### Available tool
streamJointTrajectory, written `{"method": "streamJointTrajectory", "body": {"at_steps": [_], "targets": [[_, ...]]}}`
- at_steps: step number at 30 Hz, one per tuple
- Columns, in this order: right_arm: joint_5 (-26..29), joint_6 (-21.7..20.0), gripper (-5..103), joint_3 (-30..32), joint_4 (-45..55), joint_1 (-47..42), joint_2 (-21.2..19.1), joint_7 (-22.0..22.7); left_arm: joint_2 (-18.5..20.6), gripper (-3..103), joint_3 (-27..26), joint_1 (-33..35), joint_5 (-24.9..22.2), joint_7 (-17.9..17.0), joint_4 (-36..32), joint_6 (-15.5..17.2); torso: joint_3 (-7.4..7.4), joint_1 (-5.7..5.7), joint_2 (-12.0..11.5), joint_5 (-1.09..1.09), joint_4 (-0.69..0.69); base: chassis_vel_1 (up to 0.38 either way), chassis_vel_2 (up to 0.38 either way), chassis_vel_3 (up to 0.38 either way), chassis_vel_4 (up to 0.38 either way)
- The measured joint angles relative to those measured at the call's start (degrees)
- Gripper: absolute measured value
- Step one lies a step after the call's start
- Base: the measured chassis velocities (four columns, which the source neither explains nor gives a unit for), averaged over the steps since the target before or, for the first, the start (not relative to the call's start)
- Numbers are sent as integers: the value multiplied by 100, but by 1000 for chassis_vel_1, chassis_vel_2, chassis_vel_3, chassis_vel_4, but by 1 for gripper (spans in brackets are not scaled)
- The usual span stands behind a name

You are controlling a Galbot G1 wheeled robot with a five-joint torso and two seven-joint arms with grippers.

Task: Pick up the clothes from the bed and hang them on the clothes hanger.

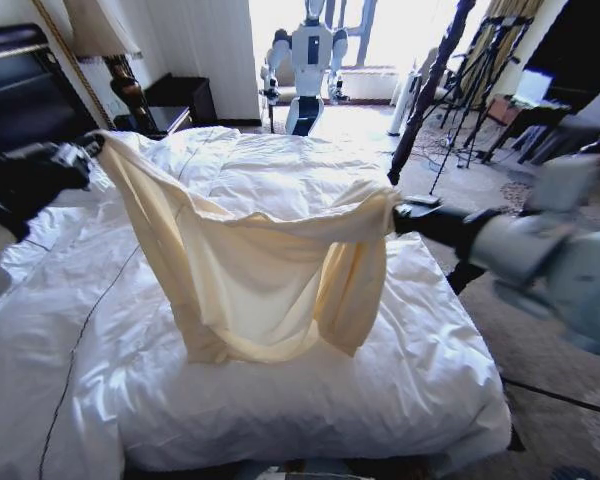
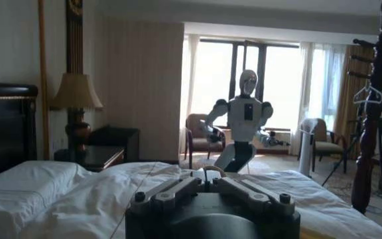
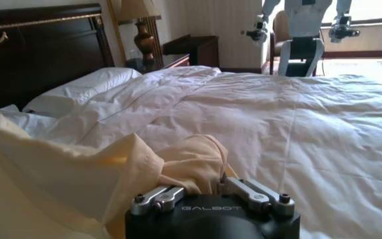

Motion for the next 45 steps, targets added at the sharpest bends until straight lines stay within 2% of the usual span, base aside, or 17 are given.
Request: {"method": "streamJointTrajectory", "body": {"at_steps": [2, 3, 6, 7, 10, 16, 17, 20, 21, 24, 31, 34, 35, 37, 38, 40, 45], "targets": [[-851, 215, 0, -543, -835, 142, 638, -320, 1, 0, 603, -223, 389, 198, 634, -460, 1, 2, -1, -1, 1, 0, 0, 0, 0], [-851, 215, 0, -543, -835, 142, 638, -320, 1, 0, 603, -223, 389, 198, 634, -460, 1, 2, -1, -1, 1, 0, 0, 0, 0], [-1583, 535, 0, -930, -1897, 340, 1305, -651, 14, 0, 1878, -966, 892, 733, 1562, -1066, 1, 2, -2, -8, -5, 0, 0, 0, 0], [-1583, 535, 0, -930, -1897, 340, 1305, -651, 14, 0, 1878, -966, 892, 733, 1562, -1066, 1, 2, -2, -8, -5, 0, 0, 0, 0], [-2285, 797, 0, -1098, -3080, 513, 2133, -1050, -165, 0, 3274, -1872, 1333, 1451, 2555, -1596, 0, 1, -1, -1, -7, 0, 0, 0, 0], [-3304, 1297, 0, -1140, -4845, 708, 3220, -1565, -816, 0, 5102, -3440, 2077, 1761, 4325, -2163, 1, 2, -2, -7, -1, 0, 0, 0, 0], [-3304, 1297, 0, -1140, -4845, 708, 3220, -1565, -816, 0, 5102, -3440, 2077, 1761, 4325, -2163, 1, 2, -2, -7, -1, 0, 0, 0, 0], [-3894, 1505, 0, -1127, -6004, 834, 3795, -1818, -1365, 0, 5902, -4497, 2577, 1753, 5656, -2529, 0, 1, -2, -3, -6, 0, 0, 0, 0], [-3894, 1505, 0, -1127, -6004, 834, 3795, -1818, -1365, 0, 5902, -4497, 2577, 1753, 5656, -2529, 0, 1, -2, -3, -6, 0, 0, 0, 0], [-4341, 1690, 0, -1058, -7076, 890, 4286, -2025, -1904, 0, 6462, -5381, 3012, 1641, 6933, -2944, 1, 2, -2, -1, -8, 0, 0, 0, 0], [-4737, 1864, -3, -885, -8005, 880, 4870, -2218, -2531, 0, 6660, -5748, 3432, 1440, 7688, -2940, -1, 0, -1, -1, -8, 0, 0, 0, 0], [-4572, 1765, -1, -746, -8191, 867, 5033, -2241, -2630, 0, 6549, -5554, 3716, 1278, 7571, -2624, -1, -1, -1, -1, -5, 0, 0, 0, 0], [-4133, 1537, 2, -656, -8173, 865, 5064, -2195, -2635, 0, 6509, -5447, 3857, 1193, 7486, -2445, -1, -1, -1, -4, -4, 0, 0, 0, 0], [-2859, 566, 7, -335, -7934, 866, 5064, -1593, -2571, 6, 6417, -5231, 4032, 1113, 7299, -2149, -1, 0, -1, -4, -1, 0, 0, 0, 0], [-2859, 566, 7, -335, -7934, 866, 5064, -1593, -2571, 6, 6417, -5231, 4032, 1113, 7299, -2149, -1, 0, -1, -4, -1, 0, 0, 0, 0], [-1843, -288, 16, 183, -7860, 871, 5074, -921, -2442, 16, 6335, -5067, 4066, 970, 7147, -2056, -2, -1, -1, -2, -3, 0, 0, 0, 0], [-913, -752, 32, 783, -7817, 808, 5024, -178, -2172, 32, 6178, -4788, 4048, 847, 6797, -2012, -2, -1, 0, 0, -4, 0, 0, 0, 0]]}}
